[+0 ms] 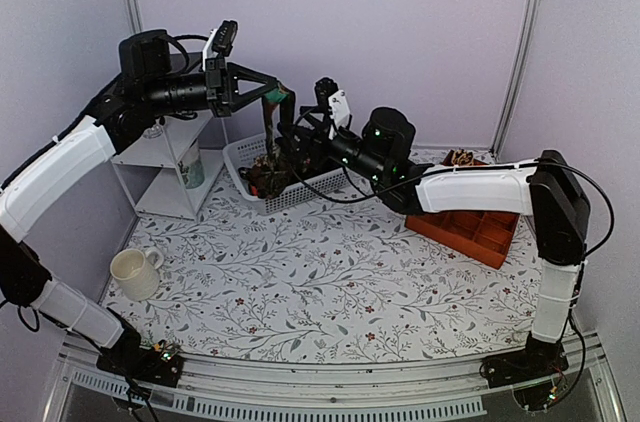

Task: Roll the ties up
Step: Pass from the left arm to the right, then place the tie at the center of the board.

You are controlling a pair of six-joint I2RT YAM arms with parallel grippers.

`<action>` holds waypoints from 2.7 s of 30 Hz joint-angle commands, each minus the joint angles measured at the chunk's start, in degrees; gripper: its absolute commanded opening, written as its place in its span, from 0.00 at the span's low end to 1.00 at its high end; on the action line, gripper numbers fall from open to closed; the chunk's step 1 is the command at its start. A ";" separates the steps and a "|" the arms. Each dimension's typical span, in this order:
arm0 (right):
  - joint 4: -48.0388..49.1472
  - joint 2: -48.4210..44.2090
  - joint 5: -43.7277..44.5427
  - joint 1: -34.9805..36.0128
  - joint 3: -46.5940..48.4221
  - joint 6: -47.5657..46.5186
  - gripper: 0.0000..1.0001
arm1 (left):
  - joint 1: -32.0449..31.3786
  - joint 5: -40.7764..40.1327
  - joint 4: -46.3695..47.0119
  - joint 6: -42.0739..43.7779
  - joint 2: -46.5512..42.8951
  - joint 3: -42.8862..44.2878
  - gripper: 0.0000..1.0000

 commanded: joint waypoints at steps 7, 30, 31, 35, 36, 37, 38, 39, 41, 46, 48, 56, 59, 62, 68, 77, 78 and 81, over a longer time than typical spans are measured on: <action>0.51 -2.28 8.33 0.05 2.64 -1.88 0.00 | 0.48 -2.41 -3.92 2.69 -3.95 -0.17 0.00; -19.95 -42.83 1.20 0.80 -18.58 11.56 0.00 | -1.18 -22.74 -3.00 24.33 -18.23 -23.33 0.38; -20.24 -44.92 2.31 0.82 -20.19 12.54 0.00 | -2.35 -23.46 -2.17 27.26 -18.27 -25.18 0.37; -21.82 -51.46 4.03 0.81 -23.49 15.29 0.00 | -6.42 -25.38 2.89 38.10 -17.89 -30.25 0.45; -22.50 -52.79 4.14 0.77 -23.76 15.56 0.00 | -6.56 -24.78 3.86 39.87 -17.20 -30.68 0.46; -23.01 -53.92 4.54 0.83 -23.93 15.88 0.00 | -6.75 -23.63 4.55 41.81 -16.51 -31.19 0.46; -23.42 -54.86 4.86 0.80 -24.16 16.12 0.00 | -7.00 -22.23 5.00 44.48 -15.51 -31.44 0.46; -23.99 -55.65 4.95 0.84 -24.35 16.29 0.00 | -7.53 -21.20 5.35 47.34 -14.43 -31.87 0.47; -24.79 -57.11 4.92 0.87 -25.01 15.98 0.00 | -8.92 -22.28 6.38 52.75 -12.26 -32.82 0.49; -26.77 -59.80 0.48 0.83 -25.97 16.12 0.00 | -12.26 -23.13 7.09 67.23 -8.11 -34.13 0.53; -28.37 -60.40 2.06 0.81 -25.99 16.68 0.00 | -13.98 -23.00 7.22 77.74 -6.99 -36.32 0.55; -29.44 -67.82 5.01 0.84 -28.08 16.87 0.00 | -14.31 -30.01 16.65 95.19 2.96 -38.63 0.59; -30.59 -69.28 5.87 0.84 -28.78 16.51 0.00 | -14.04 -31.83 20.92 98.93 6.59 -38.34 0.61; -30.52 -70.41 5.50 0.80 -29.44 17.49 0.00 | -13.54 -34.73 25.29 101.66 10.49 -37.77 0.61; -30.42 -70.48 4.91 0.73 -29.23 17.67 0.00 | -13.15 -39.11 41.47 104.42 16.35 -39.70 0.63; -37.01 -69.61 13.90 0.81 -28.81 17.55 0.00 | -13.02 -35.38 46.66 101.38 18.03 -40.98 0.62; -40.30 -69.61 19.22 0.76 -28.14 17.97 0.00 | -12.85 -35.71 47.36 101.47 17.82 -41.66 0.62; -51.17 -70.28 34.29 0.88 -25.80 24.32 0.00 | -12.42 -36.06 47.99 102.71 17.30 -43.03 0.62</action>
